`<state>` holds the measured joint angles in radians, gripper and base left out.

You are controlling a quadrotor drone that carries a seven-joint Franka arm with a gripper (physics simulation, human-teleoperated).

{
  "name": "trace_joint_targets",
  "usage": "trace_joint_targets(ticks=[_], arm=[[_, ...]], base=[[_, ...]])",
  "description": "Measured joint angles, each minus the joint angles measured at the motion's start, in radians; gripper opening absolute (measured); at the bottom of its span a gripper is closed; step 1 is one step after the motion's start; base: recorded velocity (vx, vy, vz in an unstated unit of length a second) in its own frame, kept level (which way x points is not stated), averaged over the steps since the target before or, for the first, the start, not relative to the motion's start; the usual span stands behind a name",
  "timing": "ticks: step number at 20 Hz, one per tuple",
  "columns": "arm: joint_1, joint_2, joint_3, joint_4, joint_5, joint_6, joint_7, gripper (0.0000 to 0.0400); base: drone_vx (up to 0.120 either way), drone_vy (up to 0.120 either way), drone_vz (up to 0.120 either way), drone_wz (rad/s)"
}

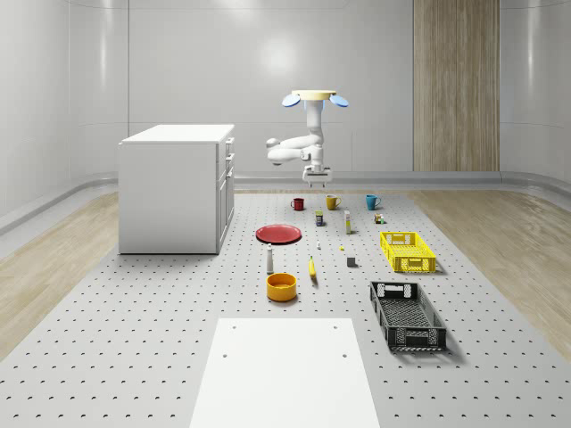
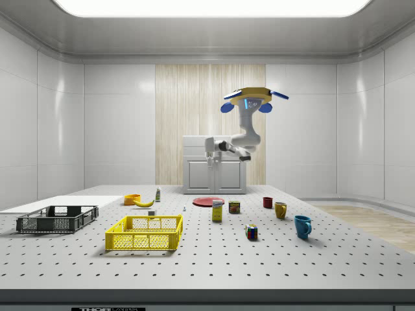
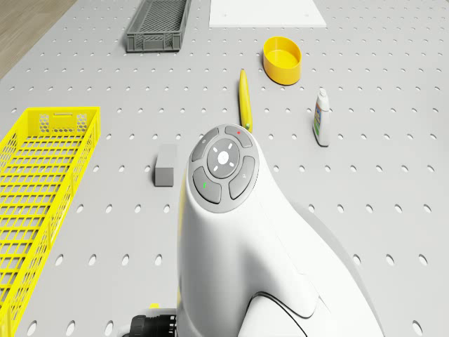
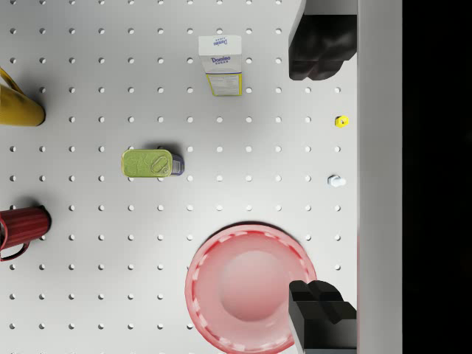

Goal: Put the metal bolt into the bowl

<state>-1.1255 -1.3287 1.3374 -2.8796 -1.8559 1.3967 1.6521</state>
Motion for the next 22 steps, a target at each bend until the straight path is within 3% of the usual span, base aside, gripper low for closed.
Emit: trace_joint_targets(ticks=[22], arm=[[-0.017, -0.068, 0.014, 0.004, 0.03, 0.063, 0.015, 0.04]], base=[[0.12, 0.0, -0.12, 0.0]])
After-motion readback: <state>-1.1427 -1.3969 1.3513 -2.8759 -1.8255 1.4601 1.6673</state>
